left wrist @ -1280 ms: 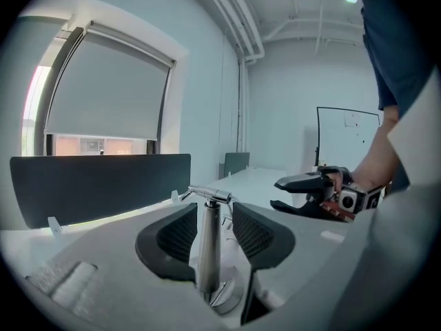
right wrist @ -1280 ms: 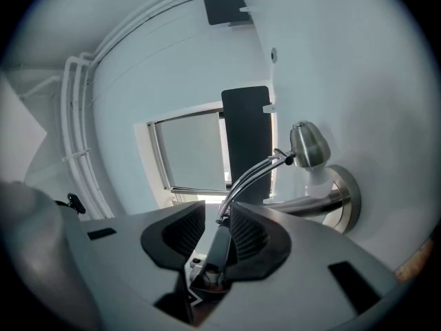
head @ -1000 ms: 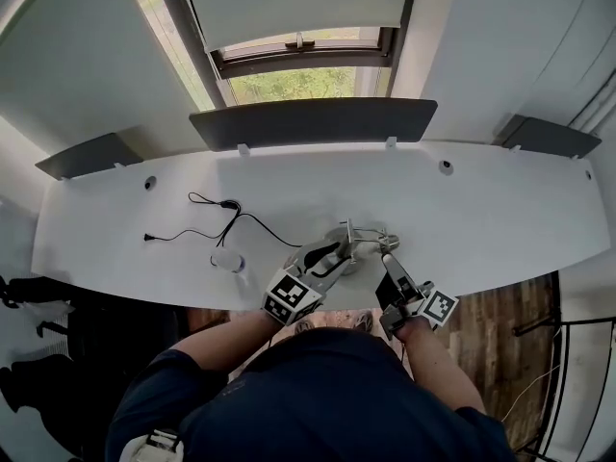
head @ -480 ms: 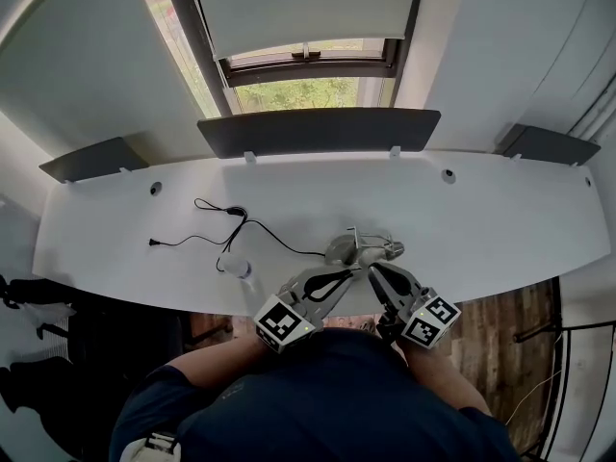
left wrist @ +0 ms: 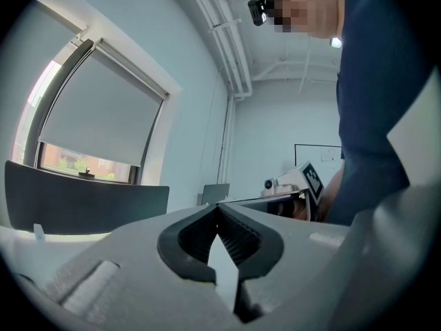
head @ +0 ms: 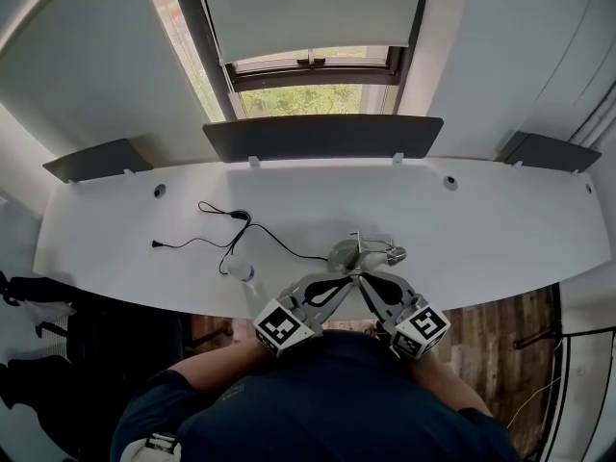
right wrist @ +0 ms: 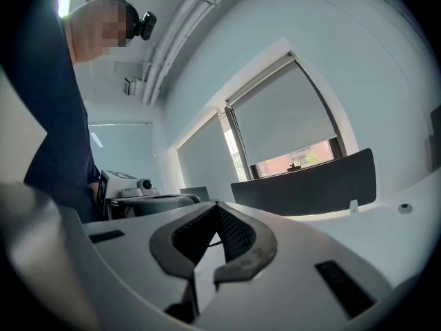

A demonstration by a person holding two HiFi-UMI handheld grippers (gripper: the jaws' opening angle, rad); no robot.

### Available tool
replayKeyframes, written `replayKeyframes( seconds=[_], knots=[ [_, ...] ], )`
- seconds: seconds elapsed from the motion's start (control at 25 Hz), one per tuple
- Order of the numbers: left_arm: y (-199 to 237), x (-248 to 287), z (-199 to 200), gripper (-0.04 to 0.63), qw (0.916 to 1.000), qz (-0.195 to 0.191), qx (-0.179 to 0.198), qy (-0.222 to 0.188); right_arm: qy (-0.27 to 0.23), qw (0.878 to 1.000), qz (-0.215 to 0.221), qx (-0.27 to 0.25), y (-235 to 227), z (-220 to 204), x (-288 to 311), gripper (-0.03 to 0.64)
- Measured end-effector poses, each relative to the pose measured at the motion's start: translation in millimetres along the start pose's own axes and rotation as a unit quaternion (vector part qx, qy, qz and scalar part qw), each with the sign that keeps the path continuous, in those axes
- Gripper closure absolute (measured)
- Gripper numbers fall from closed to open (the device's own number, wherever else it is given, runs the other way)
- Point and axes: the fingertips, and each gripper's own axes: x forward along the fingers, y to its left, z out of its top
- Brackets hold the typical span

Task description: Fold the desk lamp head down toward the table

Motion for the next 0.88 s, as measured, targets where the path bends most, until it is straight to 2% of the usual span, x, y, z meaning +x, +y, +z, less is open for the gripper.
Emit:
replayKeyframes(
  seconds=[0.88],
  knots=[
    [-10,10,0,0.589,1.0000,-0.004,-0.004,0.003,0.011,1.000,0.008,0.004,-4,-4,-10,0.607]
  ],
)
